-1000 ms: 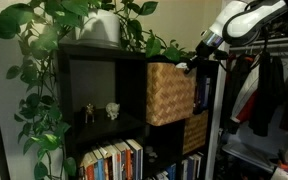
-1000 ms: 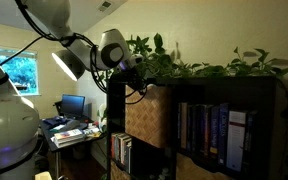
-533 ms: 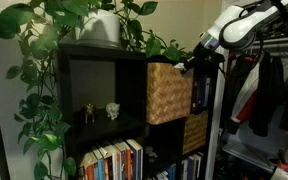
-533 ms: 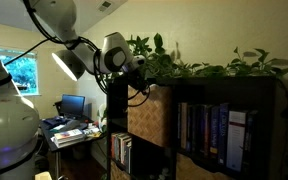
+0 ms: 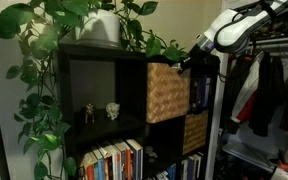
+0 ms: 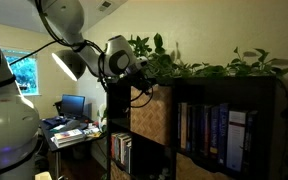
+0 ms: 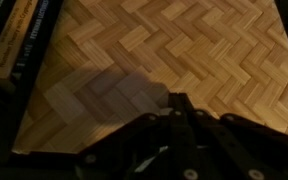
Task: Pull out the upper storage box, put the plush toys in it and push it back in
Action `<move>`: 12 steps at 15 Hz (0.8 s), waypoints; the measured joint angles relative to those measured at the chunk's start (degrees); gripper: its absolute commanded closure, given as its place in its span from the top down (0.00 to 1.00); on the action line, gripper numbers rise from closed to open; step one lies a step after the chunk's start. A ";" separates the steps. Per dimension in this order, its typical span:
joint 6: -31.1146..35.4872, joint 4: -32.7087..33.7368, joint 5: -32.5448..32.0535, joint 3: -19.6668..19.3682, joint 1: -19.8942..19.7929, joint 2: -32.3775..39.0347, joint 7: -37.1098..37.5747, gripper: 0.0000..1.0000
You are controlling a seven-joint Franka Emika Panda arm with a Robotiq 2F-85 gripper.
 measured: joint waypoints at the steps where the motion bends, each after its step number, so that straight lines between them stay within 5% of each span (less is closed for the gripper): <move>1: 0.18 0.34 0.00 0.00 0.00 0.46 0.00 0.04; 3: 0.24 0.89 0.00 -0.01 0.00 1.09 -0.04 0.03; 4: 0.24 1.09 0.00 -0.01 0.01 1.28 -0.24 0.29; 6: 0.02 1.28 -0.11 -0.01 0.02 1.36 -0.87 0.30; 12: -12.47 4.56 1.01 -1.81 3.93 -0.87 -8.80 0.66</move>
